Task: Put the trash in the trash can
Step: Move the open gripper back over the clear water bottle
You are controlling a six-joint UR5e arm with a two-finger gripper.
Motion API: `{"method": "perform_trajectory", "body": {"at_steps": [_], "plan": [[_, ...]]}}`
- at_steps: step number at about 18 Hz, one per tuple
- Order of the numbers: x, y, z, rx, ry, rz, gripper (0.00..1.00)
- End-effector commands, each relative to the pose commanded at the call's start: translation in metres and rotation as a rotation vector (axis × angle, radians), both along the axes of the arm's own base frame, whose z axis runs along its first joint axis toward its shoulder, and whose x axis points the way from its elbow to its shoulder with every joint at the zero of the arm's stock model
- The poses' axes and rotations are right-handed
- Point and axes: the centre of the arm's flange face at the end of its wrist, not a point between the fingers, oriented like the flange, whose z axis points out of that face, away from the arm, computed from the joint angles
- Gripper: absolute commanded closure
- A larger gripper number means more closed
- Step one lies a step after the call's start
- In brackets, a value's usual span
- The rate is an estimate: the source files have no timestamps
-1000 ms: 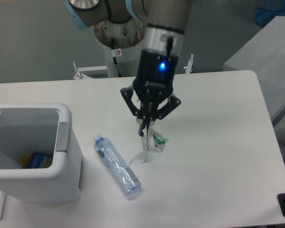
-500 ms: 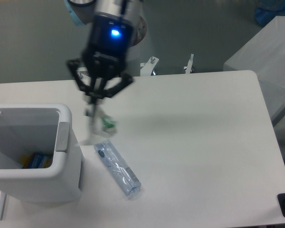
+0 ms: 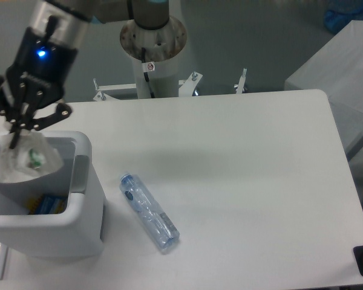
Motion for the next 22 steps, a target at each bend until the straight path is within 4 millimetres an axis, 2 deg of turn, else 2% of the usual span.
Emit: {"method": "perform_trajectory", "body": {"at_steps": [1,2,4,6,9,14,16,18,20,22], "plan": [[0.000,0.001,0.000,0.001,0.001,0.000,0.49],[-0.001,0.002,-0.002,-0.003,-0.002,0.000,0.41],[-0.002,0.002,-0.002,-0.003,0.006,-0.001,0.06],[-0.003,0.001,-0.003,-0.009,0.002,0.008,0.01],[-0.009,-0.001,-0.003,-0.017,-0.002,0.025,0.00],[-0.092,-0.029,0.002,-0.025,-0.061,0.231,0.00],[-0.128,-0.040,-0.005,-0.038,-0.075,0.305,0.00],[-0.159,-0.048,-0.025,-0.077,-0.096,0.358,0.00],[-0.181,-0.055,-0.043,-0.120,-0.110,0.405,0.00],[-0.198,-0.054,-0.083,-0.212,-0.127,0.442,0.00]]}}
